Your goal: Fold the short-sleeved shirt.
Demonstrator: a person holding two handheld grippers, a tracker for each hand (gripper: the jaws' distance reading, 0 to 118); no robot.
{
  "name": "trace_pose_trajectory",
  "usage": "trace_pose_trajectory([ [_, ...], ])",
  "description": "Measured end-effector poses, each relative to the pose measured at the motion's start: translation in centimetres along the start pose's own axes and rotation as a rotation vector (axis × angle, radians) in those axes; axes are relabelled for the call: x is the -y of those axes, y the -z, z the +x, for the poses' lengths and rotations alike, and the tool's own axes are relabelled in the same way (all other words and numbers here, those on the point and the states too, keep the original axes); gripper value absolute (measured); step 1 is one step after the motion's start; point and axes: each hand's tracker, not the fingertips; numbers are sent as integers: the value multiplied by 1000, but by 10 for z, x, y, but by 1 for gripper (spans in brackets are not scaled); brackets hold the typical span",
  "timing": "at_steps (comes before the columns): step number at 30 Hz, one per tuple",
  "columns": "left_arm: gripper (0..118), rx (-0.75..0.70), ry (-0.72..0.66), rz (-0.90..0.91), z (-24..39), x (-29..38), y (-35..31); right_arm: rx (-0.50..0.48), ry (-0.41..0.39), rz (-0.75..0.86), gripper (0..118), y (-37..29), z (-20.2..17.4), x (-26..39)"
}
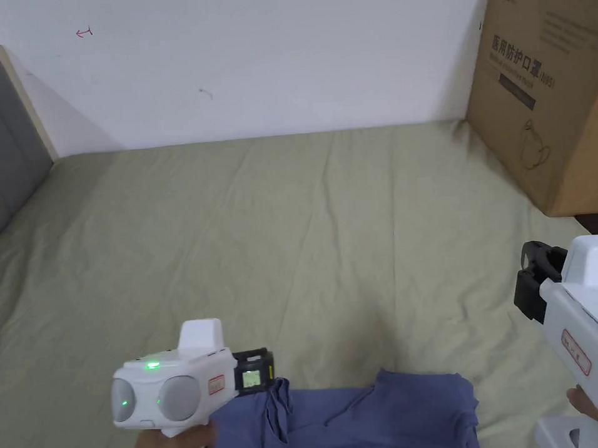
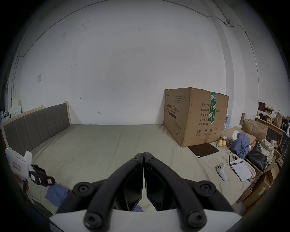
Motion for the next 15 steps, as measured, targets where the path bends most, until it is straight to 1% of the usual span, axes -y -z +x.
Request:
trace_pose_trajectory([
  [1, 98, -23, -8, 26, -6, 0, -4, -3, 0, 3, 0, 0, -1, -1],
  [3, 77, -37, -23, 51, -17, 3, -8, -7, -3, 6, 0, 0, -3, -2],
  [4, 63, -31, -27, 63, -26, 6, -4, -10, -6, 7, 0, 0, -4, -2],
  [5, 39, -35, -35, 69, -31, 9, -3, -14, -7, 8, 0, 0, -5, -2],
  [7, 0, -33, -50, 70, -38, 16, 0, -18, -4, 8, 0, 1, -7, -3],
  [10, 0, -16, -55, 34, -45, 25, 14, -23, -5, 5, 0, 1, -9, -2],
  [12, 0, -19, -32, 0, -32, 33, 12, -27, -6, 1, 0, 1, -9, -1],
  [15, 0, -18, 11, -58, -23, 49, 28, -27, -7, -5, 0, 1, -9, 1],
])
